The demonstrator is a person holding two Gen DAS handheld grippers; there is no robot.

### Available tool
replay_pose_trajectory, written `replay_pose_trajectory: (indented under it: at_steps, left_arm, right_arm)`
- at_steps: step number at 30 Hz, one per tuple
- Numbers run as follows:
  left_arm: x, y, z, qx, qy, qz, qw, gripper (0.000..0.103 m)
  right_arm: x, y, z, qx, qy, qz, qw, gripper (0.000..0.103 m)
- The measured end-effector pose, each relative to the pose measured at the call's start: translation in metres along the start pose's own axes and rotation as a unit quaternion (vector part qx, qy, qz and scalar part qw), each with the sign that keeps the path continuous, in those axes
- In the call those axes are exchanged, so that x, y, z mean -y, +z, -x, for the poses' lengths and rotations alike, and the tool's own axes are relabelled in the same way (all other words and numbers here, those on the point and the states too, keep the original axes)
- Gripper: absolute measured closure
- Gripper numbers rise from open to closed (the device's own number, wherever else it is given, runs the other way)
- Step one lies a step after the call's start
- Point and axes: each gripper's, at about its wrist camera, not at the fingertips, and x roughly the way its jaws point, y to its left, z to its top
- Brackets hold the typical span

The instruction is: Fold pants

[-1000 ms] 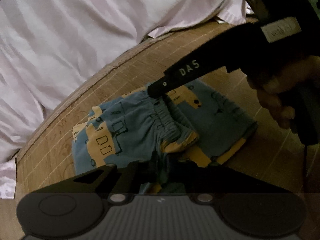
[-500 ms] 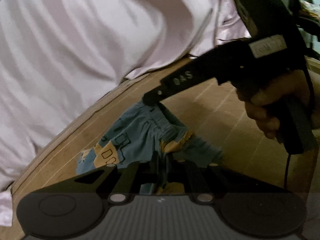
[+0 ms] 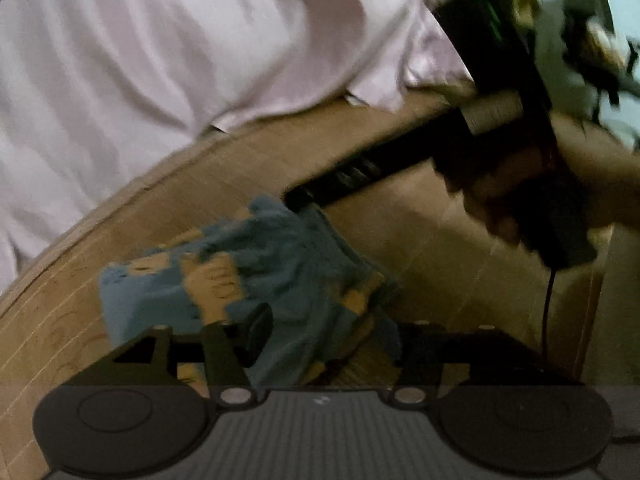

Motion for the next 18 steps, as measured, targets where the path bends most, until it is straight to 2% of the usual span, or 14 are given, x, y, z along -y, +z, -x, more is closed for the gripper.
replay_pose_trajectory:
  at_steps: [1, 2, 3, 5, 8, 10, 13, 15, 16, 18]
  left_arm:
    - [-0.007, 0.000, 0.006, 0.012, 0.014, 0.016, 0.9997, 0.034]
    - [-0.015, -0.001, 0.010, 0.023, 0.035, 0.034, 0.9986, 0.024]
    - [-0.025, -0.003, 0.012, 0.033, 0.071, 0.057, 0.9953, 0.014]
    - [-0.037, -0.003, 0.011, 0.029, 0.150, 0.088, 0.9844, 0.010]
    - [-0.049, -0.006, 0.001, 0.007, 0.216, 0.103, 0.9709, 0.009]
    - [-0.055, -0.011, -0.005, -0.022, 0.225, 0.111, 0.9678, 0.009]
    - [-0.055, -0.019, -0.014, -0.070, 0.233, 0.111, 0.9637, 0.009]
    - [-0.057, -0.025, -0.014, -0.075, 0.234, 0.112, 0.9628, 0.003]
    - [-0.057, -0.027, -0.013, -0.076, 0.231, 0.117, 0.9629, 0.001]
    - [-0.061, -0.031, -0.013, -0.085, 0.221, 0.126, 0.9634, 0.000]
  right_arm:
    - [-0.004, -0.002, 0.000, 0.007, -0.010, 0.009, 1.000, 0.018]
    - [-0.008, -0.003, 0.000, 0.013, -0.021, 0.021, 0.999, 0.013]
    - [-0.014, -0.004, -0.001, 0.020, -0.037, 0.041, 0.998, 0.012]
    - [-0.027, -0.011, 0.000, 0.033, -0.062, 0.078, 0.994, 0.010]
    - [-0.050, -0.020, 0.002, 0.046, -0.069, 0.097, 0.992, 0.003]
    - [-0.066, -0.026, 0.004, 0.034, -0.074, 0.110, 0.991, 0.001]
    - [-0.087, -0.039, 0.000, -0.013, -0.112, 0.160, 0.981, 0.001]
    - [-0.095, -0.050, -0.008, -0.045, -0.145, 0.207, 0.967, 0.001]
    - [-0.095, -0.053, -0.009, -0.048, -0.151, 0.217, 0.963, 0.001]
    - [-0.089, -0.052, -0.006, -0.052, -0.150, 0.193, 0.968, 0.001]
